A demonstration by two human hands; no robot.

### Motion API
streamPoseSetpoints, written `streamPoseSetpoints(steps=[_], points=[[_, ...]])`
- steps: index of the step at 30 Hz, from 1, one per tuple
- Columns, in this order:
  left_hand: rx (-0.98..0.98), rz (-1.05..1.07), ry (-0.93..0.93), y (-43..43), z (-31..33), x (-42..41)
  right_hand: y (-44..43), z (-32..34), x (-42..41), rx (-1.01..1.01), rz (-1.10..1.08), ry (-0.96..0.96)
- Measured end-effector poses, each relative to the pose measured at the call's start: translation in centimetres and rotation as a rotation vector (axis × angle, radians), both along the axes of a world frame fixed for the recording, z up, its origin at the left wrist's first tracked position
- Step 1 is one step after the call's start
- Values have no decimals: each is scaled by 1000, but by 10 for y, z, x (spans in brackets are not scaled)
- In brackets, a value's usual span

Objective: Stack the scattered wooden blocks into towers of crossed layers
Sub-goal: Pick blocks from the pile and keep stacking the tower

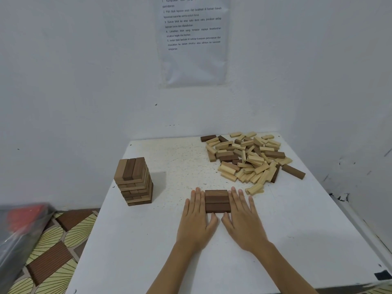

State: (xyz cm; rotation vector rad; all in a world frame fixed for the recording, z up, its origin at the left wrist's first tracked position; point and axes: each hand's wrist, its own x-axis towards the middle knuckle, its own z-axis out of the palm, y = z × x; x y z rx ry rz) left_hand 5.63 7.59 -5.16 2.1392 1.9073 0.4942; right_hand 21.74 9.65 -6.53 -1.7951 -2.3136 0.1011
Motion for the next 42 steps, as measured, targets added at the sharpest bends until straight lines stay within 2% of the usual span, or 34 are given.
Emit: streamPoseSetpoints(steps=[3,7,15,21,31,34,37,40,42], points=[[21,17,-66,-3,3,-2,-2,1,2,18,28,100],[123,-40,-212,-9,12,-3,-7,15,5,-21,43,372],[217,-129,-170,-4,10,-8,-6,14,4,16,86,308],[161,-208,-134,9,13,-20,2,20,9,-2,165,284],[33,-353,-247,27,27,-33,23,34,19,60,276,298],[-35,-328,-350,24,23,-35,19,27,22,25,256,439],[16,-285,-367,15,19,-33,12,21,22,-3,255,476],[97,-180,-259,9,21,-31,11,19,22,9,195,470],[43,-118,-147,8,14,-30,10,18,20,-4,150,422]])
